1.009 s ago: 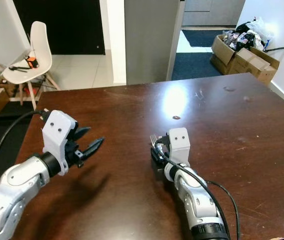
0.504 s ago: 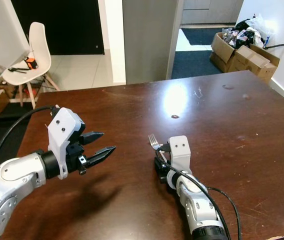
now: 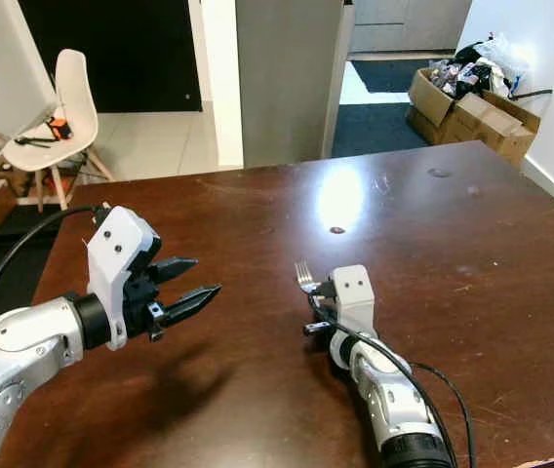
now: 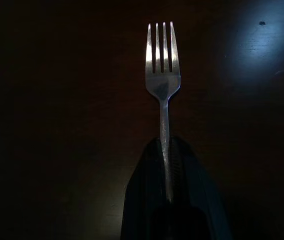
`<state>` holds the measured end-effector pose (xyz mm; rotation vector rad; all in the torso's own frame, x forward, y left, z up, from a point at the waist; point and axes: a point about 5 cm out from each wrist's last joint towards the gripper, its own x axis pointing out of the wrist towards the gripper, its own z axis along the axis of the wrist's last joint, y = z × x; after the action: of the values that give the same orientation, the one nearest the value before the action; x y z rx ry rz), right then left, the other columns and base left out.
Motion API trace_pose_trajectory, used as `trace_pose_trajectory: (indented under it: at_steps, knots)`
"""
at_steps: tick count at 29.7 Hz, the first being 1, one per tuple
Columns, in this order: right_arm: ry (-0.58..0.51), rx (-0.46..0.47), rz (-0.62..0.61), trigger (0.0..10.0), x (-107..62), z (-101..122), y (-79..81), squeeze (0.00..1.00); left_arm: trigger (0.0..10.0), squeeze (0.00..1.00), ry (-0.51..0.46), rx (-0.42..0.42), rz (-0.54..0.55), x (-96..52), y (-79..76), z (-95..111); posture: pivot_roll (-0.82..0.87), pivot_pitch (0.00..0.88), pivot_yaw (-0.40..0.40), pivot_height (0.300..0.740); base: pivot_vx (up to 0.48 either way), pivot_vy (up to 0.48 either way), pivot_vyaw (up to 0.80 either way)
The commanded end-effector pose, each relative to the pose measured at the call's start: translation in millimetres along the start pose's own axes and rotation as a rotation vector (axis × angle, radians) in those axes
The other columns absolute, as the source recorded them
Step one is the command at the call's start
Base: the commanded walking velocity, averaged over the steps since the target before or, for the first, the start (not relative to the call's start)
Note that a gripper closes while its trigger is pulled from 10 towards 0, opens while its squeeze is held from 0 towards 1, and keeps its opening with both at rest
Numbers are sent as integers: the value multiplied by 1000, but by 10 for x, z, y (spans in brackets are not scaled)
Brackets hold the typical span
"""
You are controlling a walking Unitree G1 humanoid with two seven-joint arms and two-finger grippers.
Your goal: Setting the table
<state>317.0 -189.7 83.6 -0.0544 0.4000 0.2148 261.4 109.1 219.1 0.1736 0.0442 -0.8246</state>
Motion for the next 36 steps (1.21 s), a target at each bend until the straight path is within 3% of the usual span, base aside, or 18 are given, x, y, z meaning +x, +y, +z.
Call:
trace_pose_trajectory:
  at_steps: [1,5,9,10,11,14,15,16,17,19,25,32,36]
  knots:
    - [200,24,-3,0,-34,-440,17,0,10000,0,-1,4,14,-25,14,19,5,18,152,740,0,0,0]
    - [186,38,0,0,-47,-431,12,0,10000,0,6,-4,18,-17,10,-6,-2,15,152,740,0,0,0]
    - [97,56,-5,0,-60,-306,28,0,10000,0,13,-13,24,-1,6,-45,-11,9,150,740,0,0,0]
    - [-69,76,-9,0,-105,-35,61,0,10000,0,19,-24,70,24,37,-96,-17,5,149,740,0,0,0]
    - [-69,76,-9,0,-105,-35,61,0,10000,0,19,-24,70,24,37,-96,-17,5,149,740,0,0,0]
    - [-291,83,-5,0,-239,347,136,0,10000,0,29,-46,141,54,102,-178,-33,3,150,740,0,0,0]
    - [-345,86,2,1647,-288,443,164,0,10000,0,31,-48,152,60,112,-199,-35,2,150,740,0,0,0]
    - [-345,86,2,1647,-288,443,164,0,10000,0,31,-48,152,60,112,-199,-35,2,150,740,0,0,0]
    - [-448,91,4,10000,-406,636,231,0,10000,0,34,-59,169,79,116,-241,-57,0,151,740,0,0,0]
    - [-508,88,-3,10000,-496,747,285,0,10000,0,38,-65,174,96,112,-271,-66,0,150,740,0,0,0]
    - [-552,80,-53,10000,-620,773,381,0,10000,0,35,-79,190,135,114,-310,-88,0,143,740,0,0,0]
    - [-515,132,-136,10000,-667,512,437,0,10000,0,35,-97,238,161,116,-402,-98,0,138,740,0,0,0]
    - [-432,155,-197,10000,-642,229,452,0,10000,0,74,-120,314,128,107,-593,-104,0,134,740,0,0,0]
